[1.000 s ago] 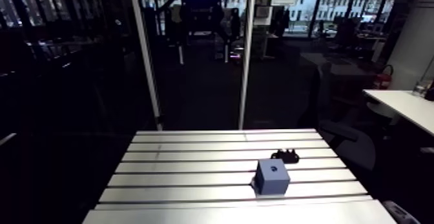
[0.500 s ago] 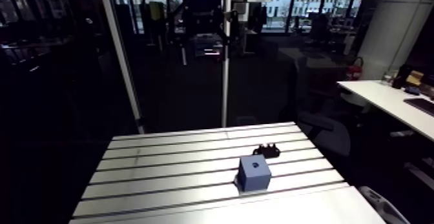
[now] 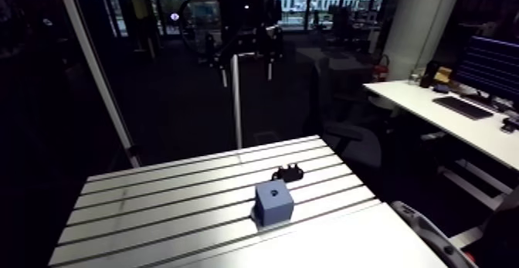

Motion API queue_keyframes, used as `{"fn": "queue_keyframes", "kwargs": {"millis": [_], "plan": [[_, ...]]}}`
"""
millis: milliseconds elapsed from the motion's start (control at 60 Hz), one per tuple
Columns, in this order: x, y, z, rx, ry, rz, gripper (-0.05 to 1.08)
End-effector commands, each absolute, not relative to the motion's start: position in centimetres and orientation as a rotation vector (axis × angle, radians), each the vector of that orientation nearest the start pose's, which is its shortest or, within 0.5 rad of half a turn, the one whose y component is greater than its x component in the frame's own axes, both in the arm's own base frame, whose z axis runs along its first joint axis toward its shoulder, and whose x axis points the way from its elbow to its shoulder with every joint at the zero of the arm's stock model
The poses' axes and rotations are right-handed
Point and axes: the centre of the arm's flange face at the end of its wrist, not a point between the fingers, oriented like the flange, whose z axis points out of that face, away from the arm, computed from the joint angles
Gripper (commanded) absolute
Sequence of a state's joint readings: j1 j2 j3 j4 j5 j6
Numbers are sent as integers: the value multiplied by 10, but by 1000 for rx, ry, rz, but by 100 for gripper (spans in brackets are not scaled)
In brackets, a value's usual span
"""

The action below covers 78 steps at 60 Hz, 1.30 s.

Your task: Pick up the M10 bolt and insert it into the hex recess until seated.

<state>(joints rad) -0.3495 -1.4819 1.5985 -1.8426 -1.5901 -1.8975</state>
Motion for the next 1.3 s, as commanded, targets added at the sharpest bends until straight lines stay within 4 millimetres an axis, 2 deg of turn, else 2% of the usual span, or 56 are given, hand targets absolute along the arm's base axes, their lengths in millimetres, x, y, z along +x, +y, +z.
{"fn": "queue_keyframes", "kwargs": {"millis": [17, 150, 300, 650, 783, 933, 1300], "plan": [[-550, 90, 444, 96, 3304, 141, 1], [-546, 106, 435, 142, 3300, 143, 1], [-546, 115, 419, 104, 3314, 161, 1], [-560, 125, 404, 119, 3378, 126, 1], [-560, 128, 390, 137, 3376, 102, 1], [-555, 144, 375, 180, 3383, 31, 1], [-555, 154, 342, 203, 3374, 1, 2]]}}
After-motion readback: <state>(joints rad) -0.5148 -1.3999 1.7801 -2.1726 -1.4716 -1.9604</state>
